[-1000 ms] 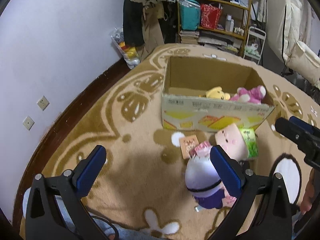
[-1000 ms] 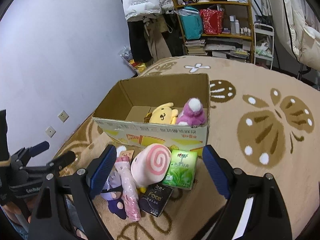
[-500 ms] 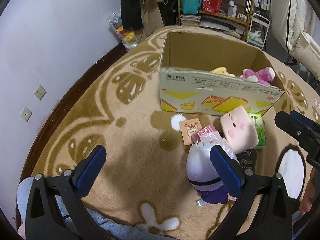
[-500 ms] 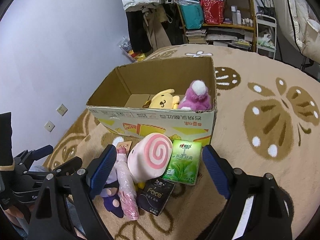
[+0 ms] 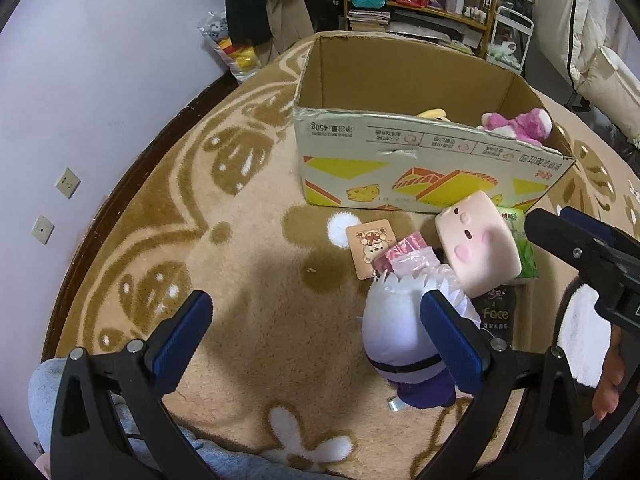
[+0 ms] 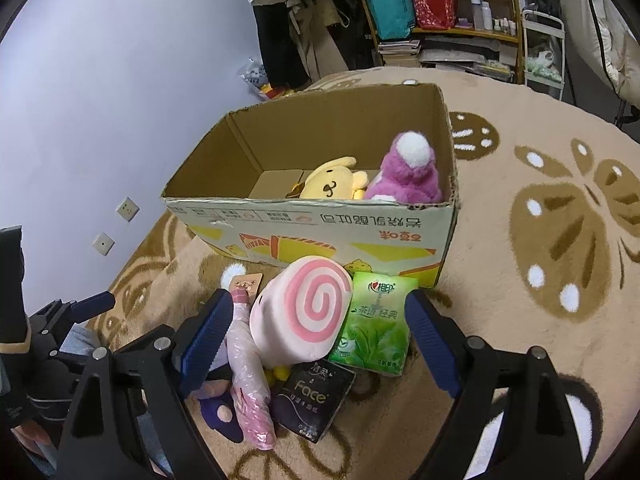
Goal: Organize soft objects
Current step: 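Lower the left tool onto the white-haired doll while the right tool lowers onto the swirl cushion, then lift the white-haired doll with the left tool while the right tool lifts the swirl cushion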
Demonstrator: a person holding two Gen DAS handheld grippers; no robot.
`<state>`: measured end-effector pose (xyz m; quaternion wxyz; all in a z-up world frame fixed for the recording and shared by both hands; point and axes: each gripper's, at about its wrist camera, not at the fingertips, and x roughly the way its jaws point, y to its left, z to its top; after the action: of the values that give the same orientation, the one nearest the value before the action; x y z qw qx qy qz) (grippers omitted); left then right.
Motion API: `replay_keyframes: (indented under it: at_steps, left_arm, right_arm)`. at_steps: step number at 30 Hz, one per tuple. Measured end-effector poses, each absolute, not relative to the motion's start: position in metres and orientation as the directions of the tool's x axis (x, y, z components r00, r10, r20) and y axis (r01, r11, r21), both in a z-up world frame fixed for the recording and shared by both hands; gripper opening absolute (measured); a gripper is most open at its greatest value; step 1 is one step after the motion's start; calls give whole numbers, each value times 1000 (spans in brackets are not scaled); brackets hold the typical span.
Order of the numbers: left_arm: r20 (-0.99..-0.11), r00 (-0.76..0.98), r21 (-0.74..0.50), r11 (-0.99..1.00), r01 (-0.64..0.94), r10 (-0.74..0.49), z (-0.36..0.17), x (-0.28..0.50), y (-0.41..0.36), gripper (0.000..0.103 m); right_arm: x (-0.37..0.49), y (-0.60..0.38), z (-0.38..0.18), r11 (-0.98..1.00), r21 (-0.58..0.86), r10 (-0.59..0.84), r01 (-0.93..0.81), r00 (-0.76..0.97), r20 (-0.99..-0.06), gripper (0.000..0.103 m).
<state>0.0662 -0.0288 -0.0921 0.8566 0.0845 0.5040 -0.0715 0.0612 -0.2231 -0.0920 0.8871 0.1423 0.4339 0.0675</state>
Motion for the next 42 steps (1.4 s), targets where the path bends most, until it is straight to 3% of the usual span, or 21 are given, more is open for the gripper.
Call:
replay_keyframes:
  at_steps: [20,26,30,37,42]
  left_arm:
    - [-898,434,45,963,264,-77,-102,68,-42,103]
    - [-903,426,74,956,284,-56,-108,67,-51,103]
    - [-909,412,70,957,282,-55,-111,70,-50,103]
    - [-919,387,50,949,310,-78,-114,67,-53,103]
    - [-923,385,125,926,357,-24,-124,62,-69,102]
  right_arm:
    - [76,-224,-109,928,374,303,3,579,-757,91]
    - [82,-221,-120,908,419,358,-8,534,-766,83]
    - [86,-213,-129,905,423,384,-33,487,-784,65]
    - [86,-207,-136,923,383,357,-41,462,-812,49]
    - [85,-207,-135,928,369,348,-46,463,-815,33]
